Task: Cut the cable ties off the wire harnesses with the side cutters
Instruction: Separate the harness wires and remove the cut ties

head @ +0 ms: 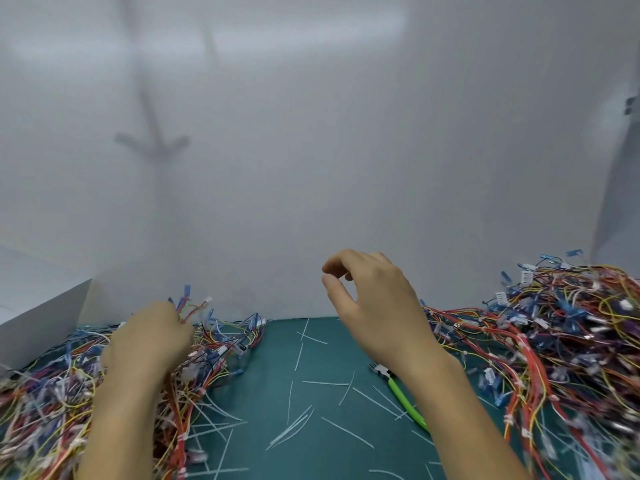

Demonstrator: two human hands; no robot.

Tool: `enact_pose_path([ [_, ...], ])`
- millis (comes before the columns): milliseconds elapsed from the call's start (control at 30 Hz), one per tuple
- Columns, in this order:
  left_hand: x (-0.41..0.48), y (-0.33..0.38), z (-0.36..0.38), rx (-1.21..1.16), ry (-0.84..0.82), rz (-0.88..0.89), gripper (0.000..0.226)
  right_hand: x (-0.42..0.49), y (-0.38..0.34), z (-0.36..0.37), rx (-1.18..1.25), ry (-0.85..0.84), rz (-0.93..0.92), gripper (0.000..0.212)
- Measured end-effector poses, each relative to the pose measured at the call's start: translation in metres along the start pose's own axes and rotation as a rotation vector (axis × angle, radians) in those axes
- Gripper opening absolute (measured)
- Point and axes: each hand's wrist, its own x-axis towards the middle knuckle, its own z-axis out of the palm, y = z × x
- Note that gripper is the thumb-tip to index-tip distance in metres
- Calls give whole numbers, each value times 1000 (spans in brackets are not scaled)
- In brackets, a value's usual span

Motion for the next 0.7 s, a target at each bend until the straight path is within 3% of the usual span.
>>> enact_pose_path([
  [233, -23, 21, -36, -669, 98, 144, 15, 0, -4, 5, 51, -67, 15, 14],
  [367, -33, 40, -35, -826, 214, 156, 13, -1, -16, 9, 249, -150, 76, 17],
  [500, -43, 59, -26, -973, 224, 211, 14, -7, -33, 25, 310, -305, 54, 28],
  [700, -51, 80, -17, -1134, 167, 277, 14, -9, -32, 48, 378, -138, 204, 18],
])
